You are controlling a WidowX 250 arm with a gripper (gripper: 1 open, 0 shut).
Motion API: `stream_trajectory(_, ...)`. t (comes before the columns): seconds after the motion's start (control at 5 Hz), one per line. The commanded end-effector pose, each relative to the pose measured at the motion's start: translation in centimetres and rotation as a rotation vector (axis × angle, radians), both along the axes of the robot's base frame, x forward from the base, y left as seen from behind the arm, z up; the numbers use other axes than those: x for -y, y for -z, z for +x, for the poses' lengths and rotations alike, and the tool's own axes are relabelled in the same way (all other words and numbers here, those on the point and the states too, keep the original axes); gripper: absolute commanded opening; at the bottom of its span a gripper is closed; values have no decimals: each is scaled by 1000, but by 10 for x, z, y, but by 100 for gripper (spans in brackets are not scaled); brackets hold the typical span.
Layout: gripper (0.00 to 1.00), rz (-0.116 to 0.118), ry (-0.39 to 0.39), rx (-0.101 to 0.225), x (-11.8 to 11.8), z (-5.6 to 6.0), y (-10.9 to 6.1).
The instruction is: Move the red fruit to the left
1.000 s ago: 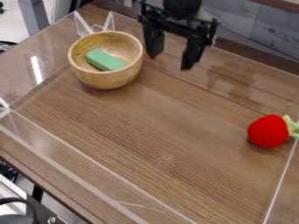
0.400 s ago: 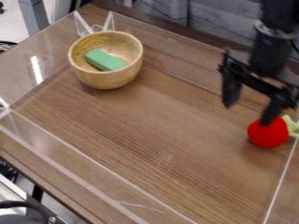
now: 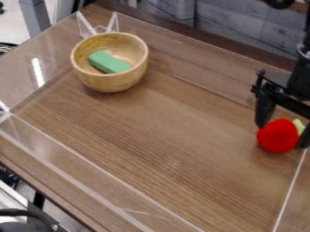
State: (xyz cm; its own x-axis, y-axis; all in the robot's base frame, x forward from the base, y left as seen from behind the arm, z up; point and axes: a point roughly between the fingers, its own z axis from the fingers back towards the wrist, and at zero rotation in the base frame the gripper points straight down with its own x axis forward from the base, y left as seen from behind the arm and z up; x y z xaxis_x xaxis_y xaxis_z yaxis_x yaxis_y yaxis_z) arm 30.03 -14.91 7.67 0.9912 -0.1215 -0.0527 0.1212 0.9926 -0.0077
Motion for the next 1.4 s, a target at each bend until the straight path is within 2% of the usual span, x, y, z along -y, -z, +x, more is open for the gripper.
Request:
stream_trajectory(0.0,100,-17,42,62,8,13,6)
stream_trajectory(0.2,100,-12,82,67,8,20,26)
stream_trajectory(0.4,100,-22,100,92,6,27,33)
stream_trajectory(0.8,100,-42,188,123,-15,37,12)
stream_trajectory(1.2,100,-46,161,146,6,30,23)
